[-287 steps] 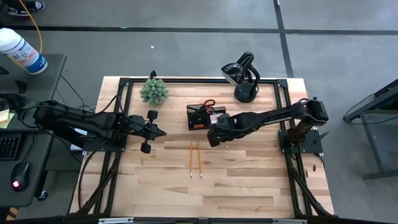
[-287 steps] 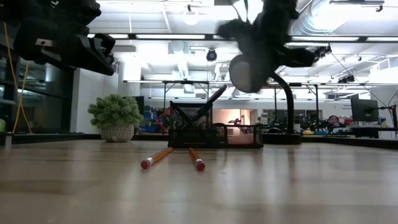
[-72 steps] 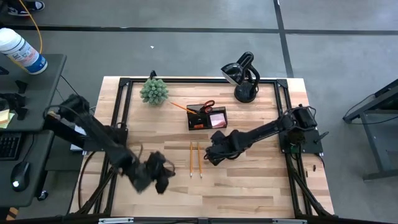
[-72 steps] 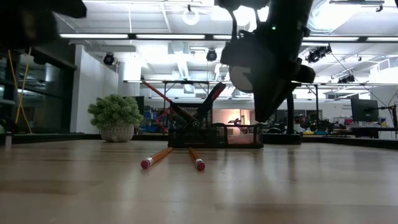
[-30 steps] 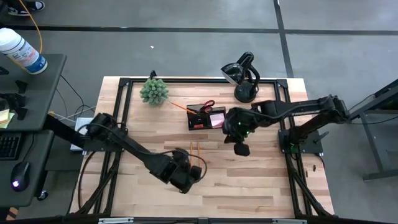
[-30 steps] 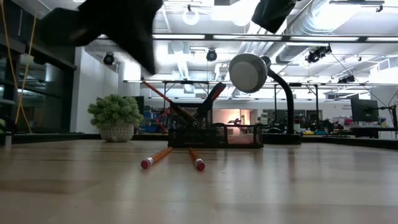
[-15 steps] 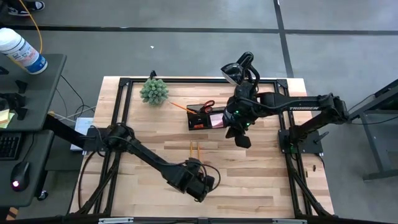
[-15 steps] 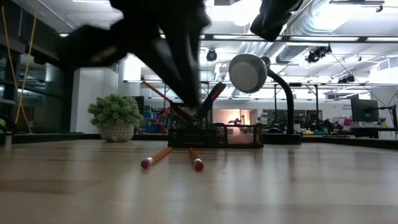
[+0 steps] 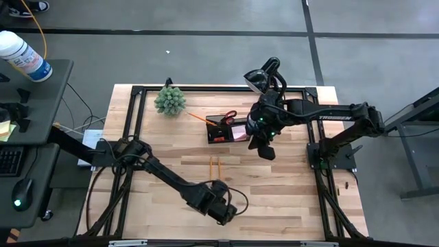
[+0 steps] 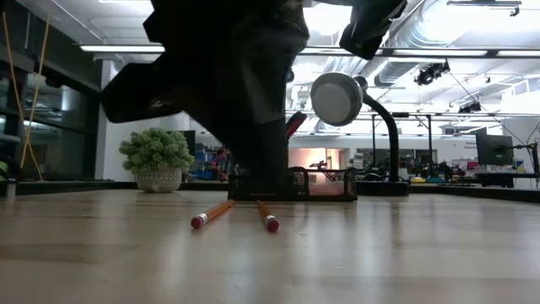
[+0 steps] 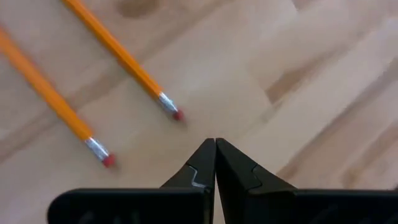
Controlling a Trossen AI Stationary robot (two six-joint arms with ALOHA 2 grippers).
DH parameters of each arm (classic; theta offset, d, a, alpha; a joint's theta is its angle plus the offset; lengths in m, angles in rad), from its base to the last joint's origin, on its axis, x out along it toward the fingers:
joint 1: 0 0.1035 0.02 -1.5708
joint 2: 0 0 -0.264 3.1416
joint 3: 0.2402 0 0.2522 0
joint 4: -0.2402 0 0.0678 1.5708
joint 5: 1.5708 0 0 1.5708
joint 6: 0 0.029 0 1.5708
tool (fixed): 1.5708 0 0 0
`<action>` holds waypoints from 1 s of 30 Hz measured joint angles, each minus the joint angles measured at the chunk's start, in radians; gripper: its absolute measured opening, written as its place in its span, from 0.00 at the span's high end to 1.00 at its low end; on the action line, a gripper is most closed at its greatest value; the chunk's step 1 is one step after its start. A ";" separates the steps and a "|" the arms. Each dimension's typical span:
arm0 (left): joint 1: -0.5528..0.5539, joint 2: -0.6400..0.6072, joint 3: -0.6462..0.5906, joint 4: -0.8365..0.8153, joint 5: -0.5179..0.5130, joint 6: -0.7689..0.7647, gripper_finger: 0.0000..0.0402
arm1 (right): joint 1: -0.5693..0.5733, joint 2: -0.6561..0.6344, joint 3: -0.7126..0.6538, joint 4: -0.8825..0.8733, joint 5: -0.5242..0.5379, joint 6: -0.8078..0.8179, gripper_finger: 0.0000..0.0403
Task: Pick and place office supplies into organizer
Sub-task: Put the left pencil into the desk organizer
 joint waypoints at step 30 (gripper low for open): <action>0.013 0.000 -0.001 -0.232 0.041 -0.314 0.72 | -0.002 0.000 0.000 0.028 0.000 0.116 1.00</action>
